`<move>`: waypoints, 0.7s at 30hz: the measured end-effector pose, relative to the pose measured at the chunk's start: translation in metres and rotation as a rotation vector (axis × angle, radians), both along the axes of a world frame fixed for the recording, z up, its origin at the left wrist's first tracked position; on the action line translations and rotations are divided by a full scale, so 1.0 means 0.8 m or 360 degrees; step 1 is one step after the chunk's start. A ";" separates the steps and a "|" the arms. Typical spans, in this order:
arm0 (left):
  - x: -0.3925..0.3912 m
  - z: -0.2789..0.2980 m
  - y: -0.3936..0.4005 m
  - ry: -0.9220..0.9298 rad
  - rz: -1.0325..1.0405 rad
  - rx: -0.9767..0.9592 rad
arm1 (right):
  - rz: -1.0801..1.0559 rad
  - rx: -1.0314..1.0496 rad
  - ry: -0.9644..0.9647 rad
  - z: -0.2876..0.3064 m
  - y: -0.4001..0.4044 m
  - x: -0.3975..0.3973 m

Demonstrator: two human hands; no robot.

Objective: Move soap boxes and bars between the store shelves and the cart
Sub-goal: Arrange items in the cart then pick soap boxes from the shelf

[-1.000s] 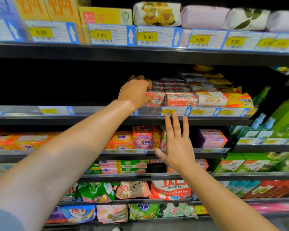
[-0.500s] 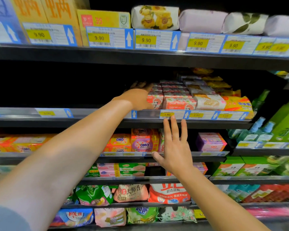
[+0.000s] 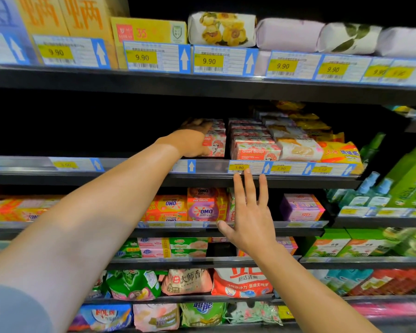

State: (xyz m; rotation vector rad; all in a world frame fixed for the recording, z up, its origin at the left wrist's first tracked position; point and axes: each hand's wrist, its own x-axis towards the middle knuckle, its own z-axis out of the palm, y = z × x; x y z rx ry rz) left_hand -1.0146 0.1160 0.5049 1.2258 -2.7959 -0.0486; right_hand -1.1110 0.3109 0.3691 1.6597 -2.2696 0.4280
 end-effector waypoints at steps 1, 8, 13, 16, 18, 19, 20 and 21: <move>-0.004 0.000 0.002 0.0008 0.0004 -0.0005 | -0.0003 -0.0001 0.0005 0.000 0.000 0.000; -0.018 -0.002 0.006 0.0046 -0.0016 -0.0027 | -0.0024 0.0031 0.0006 0.002 0.001 0.002; -0.002 0.007 0.022 0.0274 -0.0041 0.0000 | -0.0026 0.0092 0.0037 0.005 0.002 -0.001; 0.009 0.005 0.051 0.0335 0.0054 -0.0158 | -0.0029 0.0105 0.0069 0.009 0.002 -0.001; 0.012 -0.001 0.068 0.0212 0.0144 -0.0242 | -0.0046 0.0104 0.0048 0.013 0.003 0.001; 0.013 -0.005 0.073 0.0170 0.0158 -0.0250 | -0.0048 0.0104 0.0043 0.015 0.004 0.003; 0.015 -0.008 0.077 0.0167 0.0158 -0.0231 | -0.0048 0.0100 0.0030 0.018 0.006 0.005; 0.017 -0.009 0.080 0.0191 0.0151 -0.0182 | -0.0042 0.0102 0.0002 0.021 0.008 0.006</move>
